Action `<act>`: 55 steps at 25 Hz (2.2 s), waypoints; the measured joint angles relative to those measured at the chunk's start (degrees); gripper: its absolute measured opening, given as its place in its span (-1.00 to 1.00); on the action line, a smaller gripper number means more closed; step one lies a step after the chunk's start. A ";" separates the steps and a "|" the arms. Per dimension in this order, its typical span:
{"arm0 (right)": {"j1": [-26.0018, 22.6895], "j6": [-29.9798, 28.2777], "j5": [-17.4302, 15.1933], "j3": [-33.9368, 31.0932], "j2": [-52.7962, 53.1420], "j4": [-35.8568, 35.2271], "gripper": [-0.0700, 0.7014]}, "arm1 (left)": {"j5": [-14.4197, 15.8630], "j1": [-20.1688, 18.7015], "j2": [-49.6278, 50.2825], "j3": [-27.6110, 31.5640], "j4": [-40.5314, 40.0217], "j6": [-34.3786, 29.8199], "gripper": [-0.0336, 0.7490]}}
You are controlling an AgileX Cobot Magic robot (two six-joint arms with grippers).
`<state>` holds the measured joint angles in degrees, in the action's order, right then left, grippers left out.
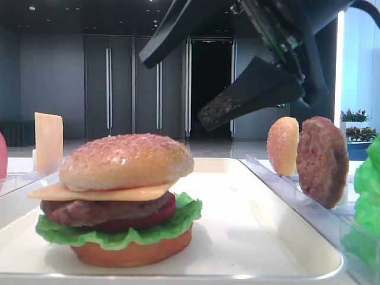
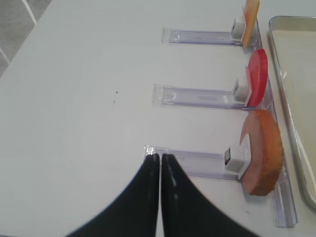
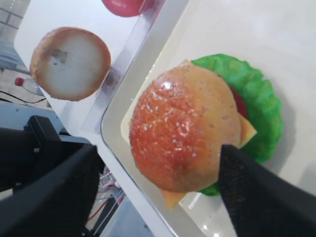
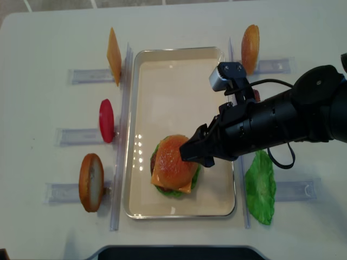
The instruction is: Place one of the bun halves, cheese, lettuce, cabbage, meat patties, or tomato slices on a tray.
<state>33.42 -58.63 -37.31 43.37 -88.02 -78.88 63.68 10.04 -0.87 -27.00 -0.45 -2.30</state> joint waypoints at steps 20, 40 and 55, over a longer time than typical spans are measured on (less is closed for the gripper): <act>-20.51 31.98 -3.98 0.00 21.98 47.73 0.51 | 0.00 0.00 0.00 0.00 0.00 -0.17 -0.92; -33.44 56.34 -31.90 -0.98 31.07 80.58 0.51 | 0.00 0.00 0.00 0.00 0.00 -0.17 -0.92; -33.44 57.66 -28.14 -14.00 69.85 74.53 0.51 | 0.00 0.00 0.00 0.00 0.00 -0.17 -0.92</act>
<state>-0.02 -0.96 -65.45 29.36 -18.17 -4.34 63.68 10.04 -0.87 -27.00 -0.45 -2.47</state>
